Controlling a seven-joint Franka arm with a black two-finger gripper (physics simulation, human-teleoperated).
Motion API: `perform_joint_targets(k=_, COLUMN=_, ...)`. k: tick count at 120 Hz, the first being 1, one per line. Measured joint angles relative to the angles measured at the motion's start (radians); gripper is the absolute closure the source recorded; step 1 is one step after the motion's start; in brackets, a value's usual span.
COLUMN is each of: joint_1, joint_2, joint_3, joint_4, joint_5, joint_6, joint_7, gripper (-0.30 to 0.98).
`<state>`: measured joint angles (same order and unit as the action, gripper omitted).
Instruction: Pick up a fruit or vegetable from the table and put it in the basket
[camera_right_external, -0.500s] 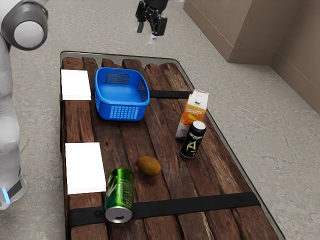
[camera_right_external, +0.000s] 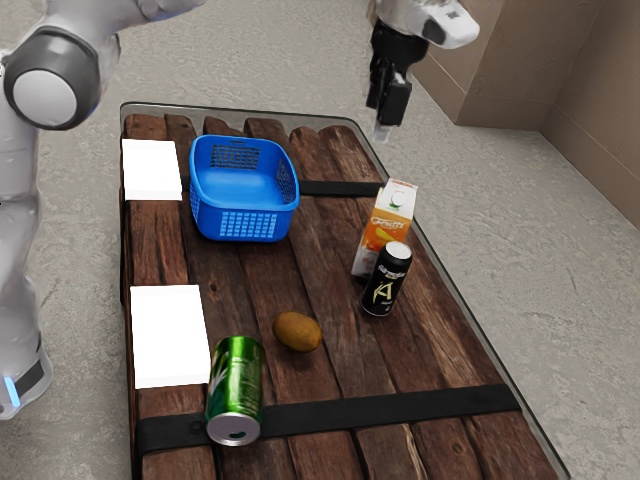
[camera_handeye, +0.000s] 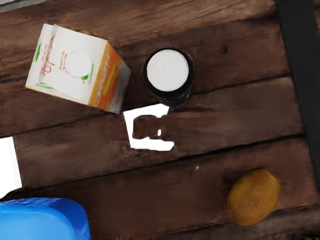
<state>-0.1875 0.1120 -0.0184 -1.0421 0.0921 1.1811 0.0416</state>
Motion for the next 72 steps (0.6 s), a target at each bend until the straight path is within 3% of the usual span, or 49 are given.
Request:
perform_joint_targets(k=9, joint_1=-0.08, joint_2=-0.019, joint_3=0.012, joint_4=-0.079, joint_5=0.0, joint_6=0.001, joint_7=-0.008, gripper=0.02)
perform_joint_targets(k=18, joint_1=-0.084, joint_2=-0.215, joint_3=0.035, joint_4=-0.425, joint_5=-0.02, joint_6=0.1, joint_7=-0.014, gripper=0.02)
perform_joint_targets(k=25, joint_1=0.01, joint_2=-0.33, joint_3=0.011, joint_4=-0.652, joint_5=-0.054, joint_6=0.195, joint_7=-0.018, gripper=0.02)
perform_joint_targets(k=34, joint_1=0.174, joint_2=-0.439, joint_3=-0.141, joint_4=-0.837, joint_5=-0.098, joint_6=0.311, joint_7=-0.022, gripper=0.02)
perform_joint_targets(k=56, joint_1=0.208, joint_2=-0.504, joint_3=-0.228, joint_4=-1.13, joint_5=-0.172, joint_6=0.629, joint_7=-0.033, gripper=0.02)
perform_joint_targets(k=72, joint_1=0.177, joint_2=-0.495, joint_3=-0.237, joint_4=-1.202, joint_5=-0.196, joint_6=0.806, joint_7=-0.04, gripper=0.02)
